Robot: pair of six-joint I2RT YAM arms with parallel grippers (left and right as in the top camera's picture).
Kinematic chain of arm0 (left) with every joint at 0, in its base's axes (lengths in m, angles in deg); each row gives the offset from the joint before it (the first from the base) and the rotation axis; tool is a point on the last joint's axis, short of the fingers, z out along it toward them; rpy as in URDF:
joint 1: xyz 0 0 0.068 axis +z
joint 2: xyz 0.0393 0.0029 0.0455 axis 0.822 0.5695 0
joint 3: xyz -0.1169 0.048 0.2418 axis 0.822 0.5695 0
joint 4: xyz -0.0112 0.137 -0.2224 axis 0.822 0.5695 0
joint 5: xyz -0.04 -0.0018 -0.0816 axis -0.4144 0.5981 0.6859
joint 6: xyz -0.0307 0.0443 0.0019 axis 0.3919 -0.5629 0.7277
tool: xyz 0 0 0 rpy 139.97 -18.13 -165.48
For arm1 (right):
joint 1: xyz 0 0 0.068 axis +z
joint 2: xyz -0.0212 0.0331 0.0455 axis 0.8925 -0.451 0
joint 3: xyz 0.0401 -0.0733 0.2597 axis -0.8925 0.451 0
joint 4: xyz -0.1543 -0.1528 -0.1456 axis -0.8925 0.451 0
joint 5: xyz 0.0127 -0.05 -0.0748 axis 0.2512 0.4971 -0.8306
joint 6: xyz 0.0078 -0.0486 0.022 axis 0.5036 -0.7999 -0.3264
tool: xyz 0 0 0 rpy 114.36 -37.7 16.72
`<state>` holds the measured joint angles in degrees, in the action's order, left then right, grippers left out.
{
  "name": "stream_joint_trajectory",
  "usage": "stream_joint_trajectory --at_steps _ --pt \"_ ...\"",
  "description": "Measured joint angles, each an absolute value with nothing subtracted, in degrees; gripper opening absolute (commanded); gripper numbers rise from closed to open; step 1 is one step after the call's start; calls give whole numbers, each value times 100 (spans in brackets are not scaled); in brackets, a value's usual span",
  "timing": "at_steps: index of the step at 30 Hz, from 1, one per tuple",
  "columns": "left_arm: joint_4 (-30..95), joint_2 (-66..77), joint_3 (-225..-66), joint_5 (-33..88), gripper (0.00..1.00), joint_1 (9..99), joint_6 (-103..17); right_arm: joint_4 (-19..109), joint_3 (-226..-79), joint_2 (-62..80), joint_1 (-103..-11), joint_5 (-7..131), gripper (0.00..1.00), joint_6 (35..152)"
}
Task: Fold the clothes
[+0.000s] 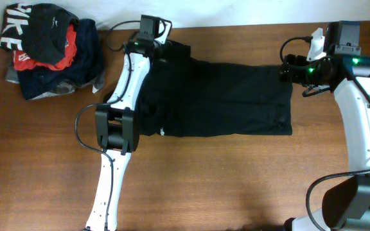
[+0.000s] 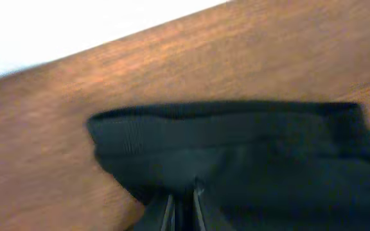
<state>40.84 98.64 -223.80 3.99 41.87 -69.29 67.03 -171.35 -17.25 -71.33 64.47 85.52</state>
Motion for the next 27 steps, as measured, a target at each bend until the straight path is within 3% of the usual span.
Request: stream_joint_trajectory --at_steps 4,12,19,27 --pt "4869 9871 -23172 375 1 4214 -6916 6524 -17135 -1749 -7133 6442 77 8552" --pt "6224 9871 -24306 355 1 4225 -6909 6113 -17135 -2538 -7133 6427 77 8550" --pt "5566 9910 -24359 353 27 4225 -6885 6056 -17133 -2949 -7133 6464 84 8556" --pt "4755 10374 -24365 353 45 4225 -6868 5597 -17133 -2949 -7133 6379 85 8526"
